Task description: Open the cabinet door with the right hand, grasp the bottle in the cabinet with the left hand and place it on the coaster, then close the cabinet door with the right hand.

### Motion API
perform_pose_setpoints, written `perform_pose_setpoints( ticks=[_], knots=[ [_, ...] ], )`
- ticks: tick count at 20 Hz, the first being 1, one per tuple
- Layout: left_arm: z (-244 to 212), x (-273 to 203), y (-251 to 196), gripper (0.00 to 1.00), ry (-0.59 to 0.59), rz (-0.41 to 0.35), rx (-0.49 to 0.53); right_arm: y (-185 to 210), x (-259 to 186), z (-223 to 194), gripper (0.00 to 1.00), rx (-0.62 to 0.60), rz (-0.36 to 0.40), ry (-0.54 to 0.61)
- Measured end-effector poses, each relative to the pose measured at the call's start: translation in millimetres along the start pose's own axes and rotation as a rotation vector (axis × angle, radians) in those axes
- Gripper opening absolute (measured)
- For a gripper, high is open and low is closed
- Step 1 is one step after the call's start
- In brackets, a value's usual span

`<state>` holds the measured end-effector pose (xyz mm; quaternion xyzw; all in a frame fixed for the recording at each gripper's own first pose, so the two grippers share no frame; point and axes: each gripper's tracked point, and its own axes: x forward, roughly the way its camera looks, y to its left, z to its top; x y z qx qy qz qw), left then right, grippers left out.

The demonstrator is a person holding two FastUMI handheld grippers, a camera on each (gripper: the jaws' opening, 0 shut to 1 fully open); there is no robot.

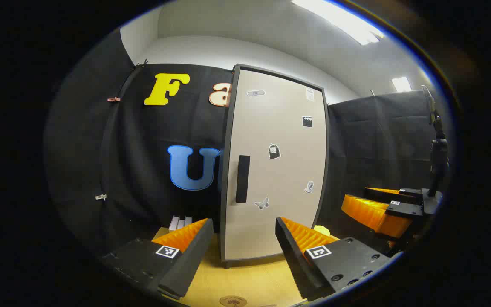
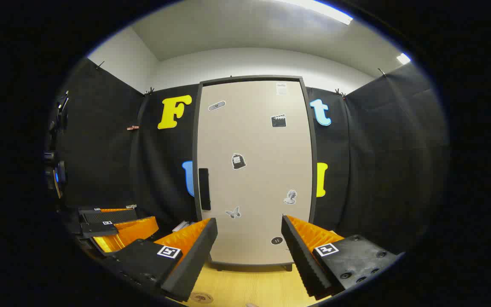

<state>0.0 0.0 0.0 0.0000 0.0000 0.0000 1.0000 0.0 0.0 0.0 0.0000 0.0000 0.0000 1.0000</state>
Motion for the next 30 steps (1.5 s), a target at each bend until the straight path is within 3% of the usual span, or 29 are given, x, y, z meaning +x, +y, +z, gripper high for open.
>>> perform_pose_setpoints(
  ticks=[11, 16, 30],
  knots=[
    [6, 17, -1, 0.92, -0.017, -0.003, 0.033, -4, 14, -8, 0.98, 0.007, -0.004, 0.035],
    [2, 21, -11, 0.93, -0.015, -0.024, 0.002, -4, 15, -5, 0.98, -0.012, 0.010, 0.025],
    [2, 14, 7, 0.93, -0.022, 0.013, 0.007, 19, 28, 2, 0.98, -0.036, 0.054, -0.006]
  ],
)
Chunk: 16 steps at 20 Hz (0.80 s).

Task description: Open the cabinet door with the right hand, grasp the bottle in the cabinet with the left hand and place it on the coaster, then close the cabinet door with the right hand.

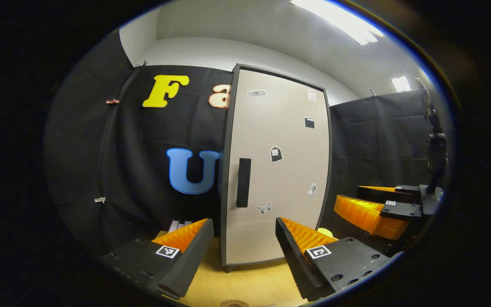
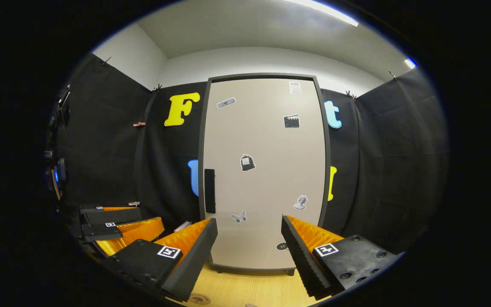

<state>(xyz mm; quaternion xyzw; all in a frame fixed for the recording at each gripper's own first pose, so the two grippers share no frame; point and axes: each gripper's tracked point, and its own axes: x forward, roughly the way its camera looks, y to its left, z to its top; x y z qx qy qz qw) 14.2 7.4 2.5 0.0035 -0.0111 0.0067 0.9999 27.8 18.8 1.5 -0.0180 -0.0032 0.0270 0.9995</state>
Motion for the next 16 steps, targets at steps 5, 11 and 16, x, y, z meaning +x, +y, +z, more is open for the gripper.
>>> perform_pose_setpoints(
  ticks=[5, 11, 16],
  knots=[
    [-3, -10, 25, 0.93, 0.012, 0.045, 0.006, 38, 25, 1, 0.98, 0.016, 0.068, -0.016],
    [-10, -23, 56, 0.93, 0.030, 0.081, -0.003, 79, 80, -9, 0.98, 0.016, 0.108, -0.022],
    [-13, -25, 83, 0.92, 0.034, 0.102, 0.000, 105, 130, -29, 0.98, -0.024, 0.099, 0.008]
  ],
)
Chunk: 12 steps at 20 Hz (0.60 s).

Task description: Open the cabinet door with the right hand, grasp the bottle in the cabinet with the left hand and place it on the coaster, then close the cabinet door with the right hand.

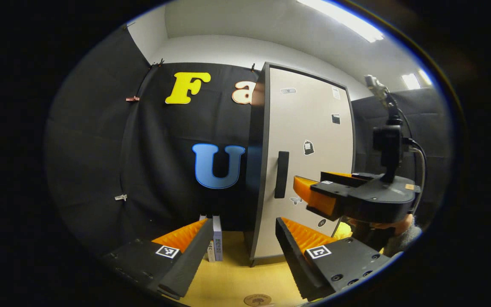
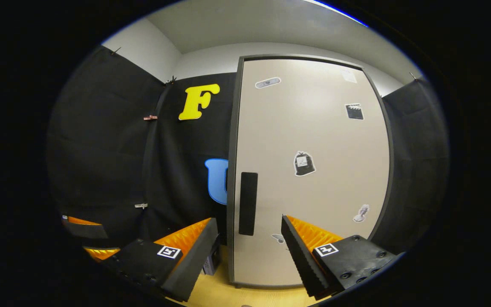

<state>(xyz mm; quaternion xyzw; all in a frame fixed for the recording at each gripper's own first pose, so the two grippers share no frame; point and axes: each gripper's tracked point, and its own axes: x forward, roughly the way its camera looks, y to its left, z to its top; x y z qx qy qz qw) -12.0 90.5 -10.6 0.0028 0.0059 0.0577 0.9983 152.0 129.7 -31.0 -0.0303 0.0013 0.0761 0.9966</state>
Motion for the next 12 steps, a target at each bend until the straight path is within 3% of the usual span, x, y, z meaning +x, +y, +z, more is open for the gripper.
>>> perform_pose_setpoints(
  ticks=[12],
  knots=[
    [-29, 20, 49, 0.93, 0.076, 0.024, -0.049, -4, 83, -18, 0.96, -0.016, -0.123, -0.008]
  ],
)
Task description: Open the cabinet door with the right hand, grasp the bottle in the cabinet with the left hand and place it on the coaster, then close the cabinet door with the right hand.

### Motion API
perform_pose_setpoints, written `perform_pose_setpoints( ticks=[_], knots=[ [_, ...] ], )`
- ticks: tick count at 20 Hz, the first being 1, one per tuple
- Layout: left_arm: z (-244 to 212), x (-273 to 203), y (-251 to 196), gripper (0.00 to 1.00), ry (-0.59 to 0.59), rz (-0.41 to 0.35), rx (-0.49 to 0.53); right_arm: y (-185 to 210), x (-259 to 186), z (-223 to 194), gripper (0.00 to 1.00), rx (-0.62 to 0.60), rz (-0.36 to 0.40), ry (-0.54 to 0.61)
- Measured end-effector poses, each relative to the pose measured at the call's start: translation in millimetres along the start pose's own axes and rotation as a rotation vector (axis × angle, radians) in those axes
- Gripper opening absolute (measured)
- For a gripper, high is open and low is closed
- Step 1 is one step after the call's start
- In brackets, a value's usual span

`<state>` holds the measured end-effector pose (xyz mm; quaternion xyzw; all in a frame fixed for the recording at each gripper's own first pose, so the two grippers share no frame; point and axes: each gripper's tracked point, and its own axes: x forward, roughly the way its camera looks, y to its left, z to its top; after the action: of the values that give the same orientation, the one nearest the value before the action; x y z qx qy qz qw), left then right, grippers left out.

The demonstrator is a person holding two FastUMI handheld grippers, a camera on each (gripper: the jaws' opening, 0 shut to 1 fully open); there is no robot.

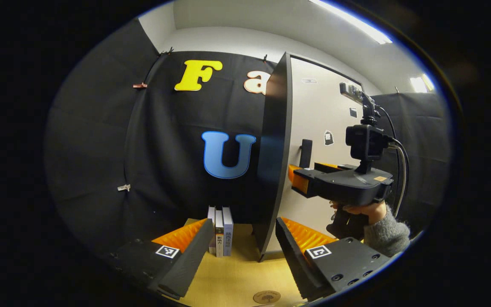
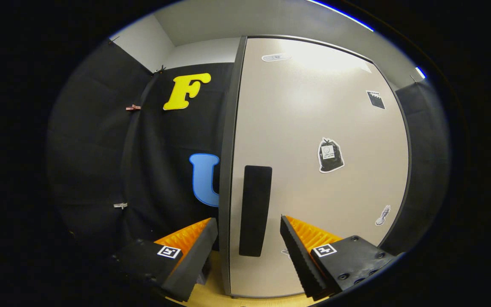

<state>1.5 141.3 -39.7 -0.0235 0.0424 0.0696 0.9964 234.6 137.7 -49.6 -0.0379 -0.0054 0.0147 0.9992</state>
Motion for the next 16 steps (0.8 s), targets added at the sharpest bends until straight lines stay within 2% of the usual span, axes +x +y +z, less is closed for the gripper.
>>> perform_pose_setpoints(
  ticks=[3, 5, 6, 7, 8, 9, 12, 16],
  knots=[
    [-5, 4, 10, 0.92, 0.016, 0.005, 0.002, -2, 14, 0, 0.94, -0.005, -0.026, -0.011],
    [-5, 5, 17, 0.93, 0.016, 0.016, 0.006, -4, 19, -3, 0.85, -0.015, -0.047, -0.007],
    [-5, 5, 20, 0.93, 0.013, 0.019, 0.009, -9, 21, -4, 0.72, -0.023, -0.075, -0.005],
    [-4, 6, 22, 0.93, 0.010, 0.022, 0.011, -5, 25, -8, 0.62, -0.011, -0.068, 0.001],
    [-5, 6, 22, 0.93, 0.009, 0.023, 0.013, -8, 20, -5, 0.43, 0.002, -0.086, -0.009],
    [-5, 5, 23, 0.93, 0.010, 0.025, 0.016, -8, 21, -5, 0.39, 0.009, -0.085, -0.006],
    [-7, 2, 26, 0.93, 0.018, 0.029, 0.023, -7, 21, -6, 0.14, -0.004, -0.069, 0.005],
    [-4, -2, 27, 0.93, 0.009, 0.024, 0.021, -6, 15, -5, 0.14, 0.002, -0.036, 0.025]
  ],
)
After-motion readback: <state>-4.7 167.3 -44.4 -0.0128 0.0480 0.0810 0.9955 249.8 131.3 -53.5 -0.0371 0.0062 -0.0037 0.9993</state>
